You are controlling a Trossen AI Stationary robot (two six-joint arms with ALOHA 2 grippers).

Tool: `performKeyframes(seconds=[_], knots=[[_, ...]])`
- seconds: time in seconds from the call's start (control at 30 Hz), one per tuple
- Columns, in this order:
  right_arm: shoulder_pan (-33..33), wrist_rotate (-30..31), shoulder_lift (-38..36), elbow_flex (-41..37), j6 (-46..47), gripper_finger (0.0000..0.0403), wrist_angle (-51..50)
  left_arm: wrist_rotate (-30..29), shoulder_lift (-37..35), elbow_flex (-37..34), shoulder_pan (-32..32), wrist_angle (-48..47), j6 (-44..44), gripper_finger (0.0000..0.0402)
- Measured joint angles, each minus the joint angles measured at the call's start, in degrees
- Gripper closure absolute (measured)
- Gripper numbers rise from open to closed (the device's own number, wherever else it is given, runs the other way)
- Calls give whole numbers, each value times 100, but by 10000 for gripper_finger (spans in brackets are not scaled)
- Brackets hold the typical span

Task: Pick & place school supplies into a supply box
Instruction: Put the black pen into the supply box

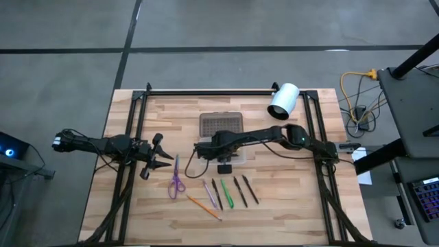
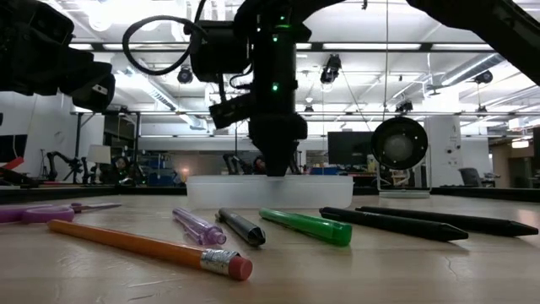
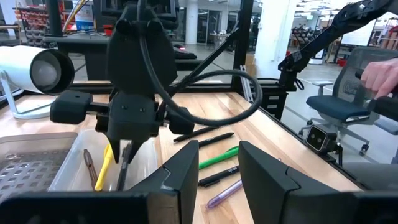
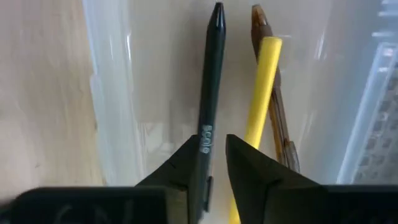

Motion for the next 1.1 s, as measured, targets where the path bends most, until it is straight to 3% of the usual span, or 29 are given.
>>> performKeyframes(seconds=[0.43,1.1], knots=[[0,-2,-8,612,839,294,-1078,1,0,-2,-2,2,2,303],[212,-15,-15,990,1851,329,-1403,0,0,0,-2,2,0,303]])
